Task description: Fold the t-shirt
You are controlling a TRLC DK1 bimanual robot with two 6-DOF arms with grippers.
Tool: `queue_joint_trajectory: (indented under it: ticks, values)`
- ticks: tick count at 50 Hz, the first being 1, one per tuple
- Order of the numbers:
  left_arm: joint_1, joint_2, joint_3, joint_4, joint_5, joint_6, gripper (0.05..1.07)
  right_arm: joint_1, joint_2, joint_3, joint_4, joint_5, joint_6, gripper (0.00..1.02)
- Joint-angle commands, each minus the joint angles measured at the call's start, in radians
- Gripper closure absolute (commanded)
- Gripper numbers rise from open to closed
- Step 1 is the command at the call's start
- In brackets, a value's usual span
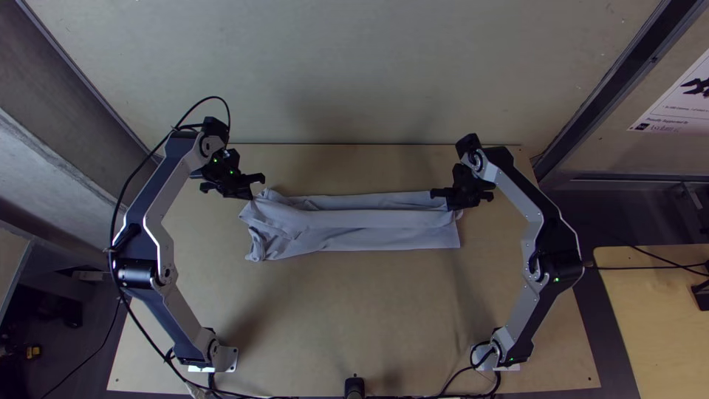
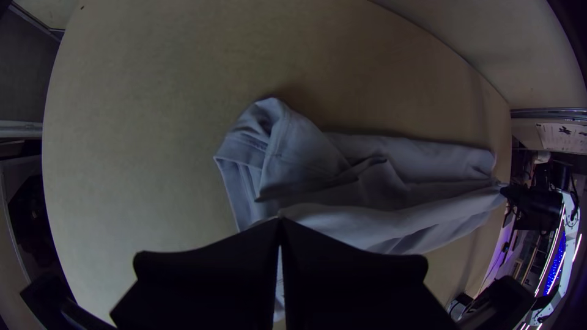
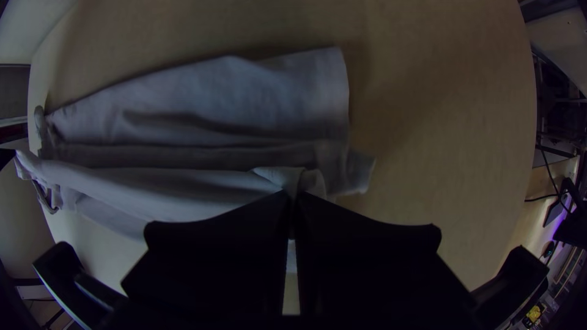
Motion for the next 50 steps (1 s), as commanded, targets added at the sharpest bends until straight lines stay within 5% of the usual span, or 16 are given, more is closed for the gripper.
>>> queue_joint_trajectory:
  ticks: [1, 26, 33, 35, 36, 39, 41, 50]
  values:
    - [0.013, 0.055, 0.054, -0.02, -0.007, 0.022, 1.04, -0.018, 0.055, 0.055, -0.016, 0.011, -0.019, 0.99]
    - [0.028, 0.289, 0.241, -0.013, -0.022, 0.009, 1.04, -0.023, 0.205, 0.195, -0.018, 0.011, -0.011, 0.98]
    - [0.036, 0.334, 0.238, -0.02, -0.005, -0.001, 1.04, -0.024, 0.222, 0.235, -0.018, 0.011, -0.008, 0.68]
    - [0.04, 0.335, 0.237, -0.019, 0.006, -0.017, 0.94, -0.024, 0.223, 0.249, -0.019, 0.011, -0.011, 0.51]
    - [0.042, 0.334, 0.237, -0.019, 0.015, -0.02, 0.8, -0.026, 0.223, 0.252, -0.025, 0.013, -0.013, 0.44]
    - [0.048, 0.314, 0.234, -0.02, 0.092, -0.021, 0.09, -0.026, 0.21, 0.253, -0.036, 0.013, -0.017, 0.21]
    - [0.056, 0.3, 0.234, -0.02, 0.158, -0.041, 0.1, -0.029, 0.196, 0.253, -0.042, 0.013, -0.017, 0.14]
    - [0.105, 0.209, 0.203, -0.036, 0.294, -0.037, 0.1, -0.029, 0.104, 0.255, -0.044, 0.108, -0.011, 0.11]
